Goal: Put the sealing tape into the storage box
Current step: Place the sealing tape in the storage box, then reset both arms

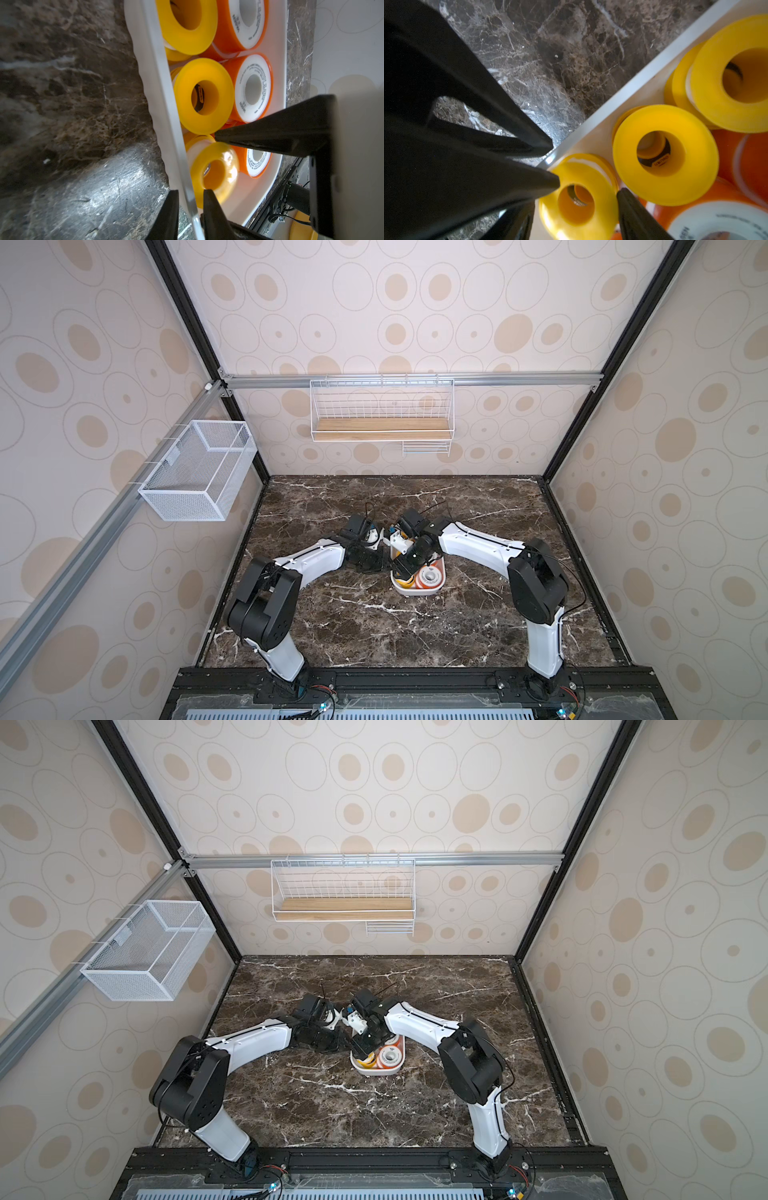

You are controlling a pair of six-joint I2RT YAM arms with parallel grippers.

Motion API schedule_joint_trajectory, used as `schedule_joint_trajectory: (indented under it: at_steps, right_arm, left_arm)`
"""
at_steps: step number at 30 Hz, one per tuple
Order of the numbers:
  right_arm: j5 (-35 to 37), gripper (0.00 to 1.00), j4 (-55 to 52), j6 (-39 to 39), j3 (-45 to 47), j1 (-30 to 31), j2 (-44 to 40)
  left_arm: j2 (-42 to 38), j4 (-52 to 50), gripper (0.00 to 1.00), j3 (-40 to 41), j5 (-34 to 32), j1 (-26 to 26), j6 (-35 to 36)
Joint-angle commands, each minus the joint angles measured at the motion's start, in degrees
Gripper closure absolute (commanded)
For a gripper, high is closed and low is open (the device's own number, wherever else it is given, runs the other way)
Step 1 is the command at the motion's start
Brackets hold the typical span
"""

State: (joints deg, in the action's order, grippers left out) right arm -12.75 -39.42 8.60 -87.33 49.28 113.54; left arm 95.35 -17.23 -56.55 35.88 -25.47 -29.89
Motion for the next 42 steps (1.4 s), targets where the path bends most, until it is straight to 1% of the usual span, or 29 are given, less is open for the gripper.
schedule_joint_trajectory:
  at_steps: [1,6,10,14,17,21,23,25,27,31,33,35,37,40,42]
  right_arm:
    - [0.4,0.30,-0.4,0.0,1.2,0.5,-2.2]
    - [1.1,0.29,-0.3,0.1,1.8,0.5,-2.7]
    - [1.4,0.29,1.2,0.3,3.3,0.5,-5.0]
    - [2.9,0.27,4.2,0.5,6.3,0.5,-9.4]
    - [5.7,0.25,7.8,0.4,9.8,0.4,-13.5]
    - [11.5,0.21,11.7,0.0,14.4,0.4,-19.1]
    - [14.9,0.20,13.1,-0.5,16.3,0.3,-21.7]
    - [19.2,0.17,14.6,-1.4,18.4,0.3,-24.5]
    - [24.5,0.15,16.4,-2.6,20.7,0.1,-27.4]
    - [36.1,0.13,17.8,-5.0,23.5,-0.4,-31.5]
    - [42.2,0.10,19.1,-5.6,25.0,-1.1,-33.5]
    - [47.1,0.10,20.3,-6.1,26.4,-2.3,-35.0]
    - [50.2,0.09,22.0,-6.7,28.2,-4.1,-36.4]
    - [53.2,0.08,25.9,-7.1,31.4,-8.1,-38.5]
    - [55.7,0.08,29.6,-8.2,33.9,-10.3,-39.7]
  left_arm:
    - [-1.6,-1.0,0.74,-1.5,-0.3,-0.3,1.1]
    - [-1.6,-1.1,0.74,-1.5,-0.4,-0.3,1.2]
    - [-2.2,-1.1,0.72,-1.6,-0.4,-0.2,1.3]
    - [-3.7,-1.4,0.61,-1.5,-1.1,-0.3,1.5]
    - [-5.0,-1.6,0.53,-1.6,-1.8,-0.3,1.7]
    - [-7.8,-2.8,0.41,-1.9,-3.8,-0.3,2.5]
    - [-9.3,-3.3,0.36,-2.2,-5.1,-0.3,3.1]
    - [-10.6,-3.9,0.31,-2.7,-7.8,-0.2,3.5]
    - [-12.0,-5.1,0.27,-3.7,-11.9,-0.3,4.2]
    - [-14.9,-6.1,0.23,-5.3,-21.2,-0.3,6.0]
    - [-16.3,-6.2,0.22,-5.8,-26.3,-0.2,7.3]
    - [-17.8,-5.2,0.22,-5.7,-30.8,-0.2,9.0]
    - [-19.7,-3.1,0.22,-4.6,-35.3,-0.1,10.9]
    - [-23.8,2.8,0.21,-0.3,-43.2,-0.1,14.0]
    - [-27.0,8.1,0.15,3.8,-49.6,-0.1,15.4]
